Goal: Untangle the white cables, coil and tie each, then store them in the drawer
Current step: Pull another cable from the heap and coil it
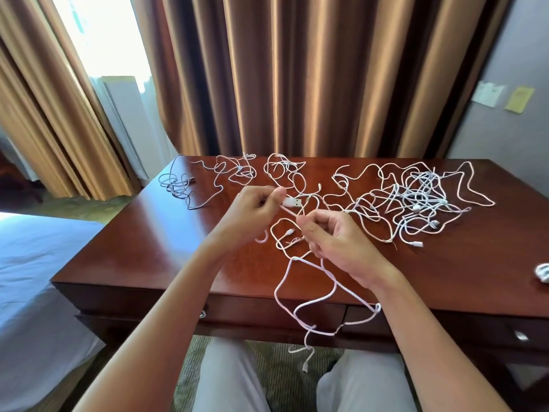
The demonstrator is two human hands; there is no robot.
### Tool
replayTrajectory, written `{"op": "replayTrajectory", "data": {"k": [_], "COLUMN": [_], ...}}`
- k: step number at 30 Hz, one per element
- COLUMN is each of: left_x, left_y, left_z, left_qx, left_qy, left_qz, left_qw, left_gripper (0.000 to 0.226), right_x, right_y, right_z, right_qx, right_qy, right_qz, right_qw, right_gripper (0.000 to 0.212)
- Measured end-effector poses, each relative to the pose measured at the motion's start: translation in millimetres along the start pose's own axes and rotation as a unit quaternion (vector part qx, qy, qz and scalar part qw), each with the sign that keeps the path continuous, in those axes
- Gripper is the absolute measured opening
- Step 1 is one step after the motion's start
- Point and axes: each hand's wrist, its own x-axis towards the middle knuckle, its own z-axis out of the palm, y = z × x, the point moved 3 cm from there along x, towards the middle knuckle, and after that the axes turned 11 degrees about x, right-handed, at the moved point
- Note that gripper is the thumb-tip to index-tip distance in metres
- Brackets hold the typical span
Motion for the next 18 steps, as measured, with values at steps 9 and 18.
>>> {"op": "replayTrajectory", "data": {"k": [9,18], "left_x": [-12.4,-12.9], "left_y": [-5.7,1.0], "left_z": [17.3,28.2], "left_qx": [-0.126,-0.305], "left_qy": [-0.131,-0.049], "left_qz": [-0.019,-0.053], "left_qw": [0.983,0.950], "left_gripper": [0.044,0.042], "right_x": [3.7,4.1], "right_y": [-4.0,5.7], "right_z": [6.9,31.0], "right_qx": [0.216,0.153], "right_qy": [0.111,0.186], "right_qz": [-0.063,-0.064], "right_qw": [0.968,0.968], "right_gripper": [0.023,0.028]}}
